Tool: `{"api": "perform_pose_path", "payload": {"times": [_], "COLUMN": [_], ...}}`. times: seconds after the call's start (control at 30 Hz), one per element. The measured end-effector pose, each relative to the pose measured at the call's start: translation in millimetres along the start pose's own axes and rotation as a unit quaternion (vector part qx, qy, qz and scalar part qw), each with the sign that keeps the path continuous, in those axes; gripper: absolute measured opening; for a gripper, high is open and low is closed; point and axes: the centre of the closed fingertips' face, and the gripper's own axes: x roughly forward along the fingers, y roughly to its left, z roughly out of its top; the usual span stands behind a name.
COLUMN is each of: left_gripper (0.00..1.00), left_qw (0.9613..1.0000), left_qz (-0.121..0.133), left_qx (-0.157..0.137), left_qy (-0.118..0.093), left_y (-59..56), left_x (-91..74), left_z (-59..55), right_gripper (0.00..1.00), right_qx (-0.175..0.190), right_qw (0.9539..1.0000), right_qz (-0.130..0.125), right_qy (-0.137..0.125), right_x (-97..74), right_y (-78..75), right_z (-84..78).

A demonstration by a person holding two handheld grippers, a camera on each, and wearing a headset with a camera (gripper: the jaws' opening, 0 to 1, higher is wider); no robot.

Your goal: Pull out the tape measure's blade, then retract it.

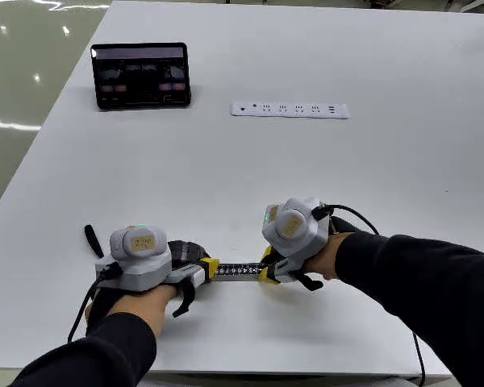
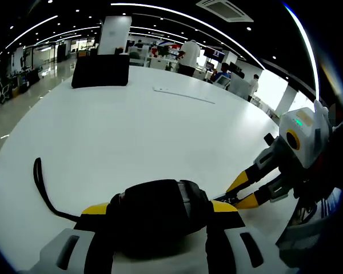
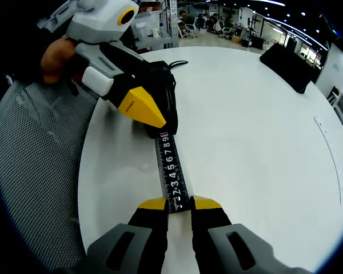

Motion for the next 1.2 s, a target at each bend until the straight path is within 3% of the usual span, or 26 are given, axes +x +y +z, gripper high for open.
{"api": "perform_pose_path", "payload": {"times": [0.77,1.2], "left_gripper": [0.60,0.60], "left_qw": [0.9999,0.9999], "left_qz": [-0.014,-0.006], "left_qx": [-0.009,0.010], "left_qy": [0.003,0.006], "left_y": [-0.9,-2.1], "left_x": [-2.0,0.0], "left_z": [-0.8,-1.3], "right_gripper": [0.10,0.12], "right_qx": [-0.003,-0.012], "right_qw": [0.9999,0.9999], "right_qz": [0.010,0.006], "right_qy": [-0.005,-0.002], "right_x": [4.5,8.9], "right_y": [-1.1,-0.4], "right_z": [7.6,10.2]}}
